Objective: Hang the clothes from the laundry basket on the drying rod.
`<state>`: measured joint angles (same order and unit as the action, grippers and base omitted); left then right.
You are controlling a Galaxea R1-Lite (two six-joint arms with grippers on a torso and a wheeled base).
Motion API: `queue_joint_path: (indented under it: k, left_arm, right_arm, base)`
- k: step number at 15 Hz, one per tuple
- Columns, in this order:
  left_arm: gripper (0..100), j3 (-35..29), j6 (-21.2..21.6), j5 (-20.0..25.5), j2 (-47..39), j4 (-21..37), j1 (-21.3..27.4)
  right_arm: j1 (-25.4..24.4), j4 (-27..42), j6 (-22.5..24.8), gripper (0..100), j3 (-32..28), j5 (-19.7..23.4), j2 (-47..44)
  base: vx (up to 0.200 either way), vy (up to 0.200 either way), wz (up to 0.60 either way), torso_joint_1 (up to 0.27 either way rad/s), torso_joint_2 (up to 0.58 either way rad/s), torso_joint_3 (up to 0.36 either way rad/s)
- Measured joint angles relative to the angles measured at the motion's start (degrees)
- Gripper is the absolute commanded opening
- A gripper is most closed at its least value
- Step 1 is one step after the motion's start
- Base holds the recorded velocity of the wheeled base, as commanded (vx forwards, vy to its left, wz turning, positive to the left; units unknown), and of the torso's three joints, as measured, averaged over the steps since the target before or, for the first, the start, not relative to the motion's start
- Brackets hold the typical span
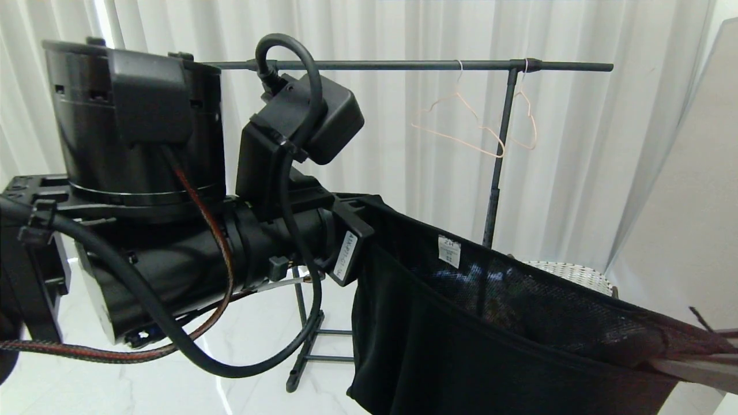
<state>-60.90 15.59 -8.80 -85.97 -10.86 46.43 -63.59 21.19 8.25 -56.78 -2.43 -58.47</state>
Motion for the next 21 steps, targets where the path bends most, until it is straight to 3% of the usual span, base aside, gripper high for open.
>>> queue_joint_path:
  k: [5, 7, 11, 15, 21]
  left_arm:
    - [0, 6.78, -0.16, -0.28, 4.41, -0.27, -0.02]
    - [0, 10.19, -0.1, -0.3, 6.47, -0.17, 0.52]
    - [0, 17.85, 0.02, -0.39, 11.43, -0.16, 5.38]
    - [0, 22.37, 0.06, -3.21, 14.36, -0.13, 11.89]
    - [0, 22.91, 0.06, -4.14, 14.95, -0.09, 15.19]
  right_arm:
    - [1.88, -7.16, -0.18, 0, 3.95, -2.85, -0.13]
    - [6.4, -9.31, -0.21, 0, 4.28, -2.99, -0.4]
    - [15.69, -22.53, -0.13, 0, 4.39, -2.93, -4.32]
    - [17.36, -32.89, 0.61, 0, 3.36, -2.94, -11.26]
    - [17.37, -33.63, 1.51, 0, 1.69, -2.94, -15.42]
  base:
    - [0.0, 0.0, 0.0, 0.0, 0.0, 0.0]
    - [0.0, 0.0, 0.0, 0.0, 0.0, 0.0]
    - [0.0, 0.0, 0.0, 0.0, 0.0, 0.0]
    - [0.0, 0.0, 0.0, 0.0, 0.0, 0.0]
    - [0.0, 0.0, 0.0, 0.0, 0.0, 0.0]
